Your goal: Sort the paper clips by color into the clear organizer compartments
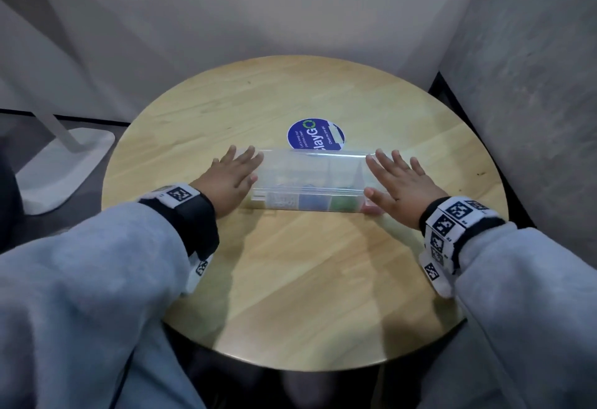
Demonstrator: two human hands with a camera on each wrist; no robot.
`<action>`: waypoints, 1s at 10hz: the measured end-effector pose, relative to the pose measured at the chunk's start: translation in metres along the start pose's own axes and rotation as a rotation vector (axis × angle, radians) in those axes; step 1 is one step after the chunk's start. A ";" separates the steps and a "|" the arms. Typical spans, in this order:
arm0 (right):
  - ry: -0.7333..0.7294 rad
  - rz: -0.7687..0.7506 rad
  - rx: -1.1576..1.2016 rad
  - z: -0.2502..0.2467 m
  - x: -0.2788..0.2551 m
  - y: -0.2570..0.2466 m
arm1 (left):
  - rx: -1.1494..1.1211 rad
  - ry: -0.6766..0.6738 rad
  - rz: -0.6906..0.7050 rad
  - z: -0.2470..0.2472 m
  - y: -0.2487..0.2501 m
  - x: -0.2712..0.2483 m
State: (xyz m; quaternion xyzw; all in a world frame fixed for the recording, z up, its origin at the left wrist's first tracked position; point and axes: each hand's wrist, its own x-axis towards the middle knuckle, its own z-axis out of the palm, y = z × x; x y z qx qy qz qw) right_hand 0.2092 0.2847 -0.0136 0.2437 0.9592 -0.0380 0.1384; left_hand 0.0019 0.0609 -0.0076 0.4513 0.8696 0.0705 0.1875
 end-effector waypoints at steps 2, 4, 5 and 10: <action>-0.038 -0.015 -0.092 -0.005 -0.001 -0.002 | 0.457 -0.105 0.023 -0.002 0.001 0.004; -0.090 -0.015 -0.092 -0.010 0.001 -0.006 | 0.453 -0.137 0.020 -0.003 0.004 0.006; -0.097 -0.014 -0.085 -0.010 0.003 -0.012 | 0.375 -0.112 0.012 -0.001 0.006 0.007; 0.029 0.044 0.339 -0.047 0.028 0.012 | -0.088 -0.178 0.017 -0.070 -0.030 0.034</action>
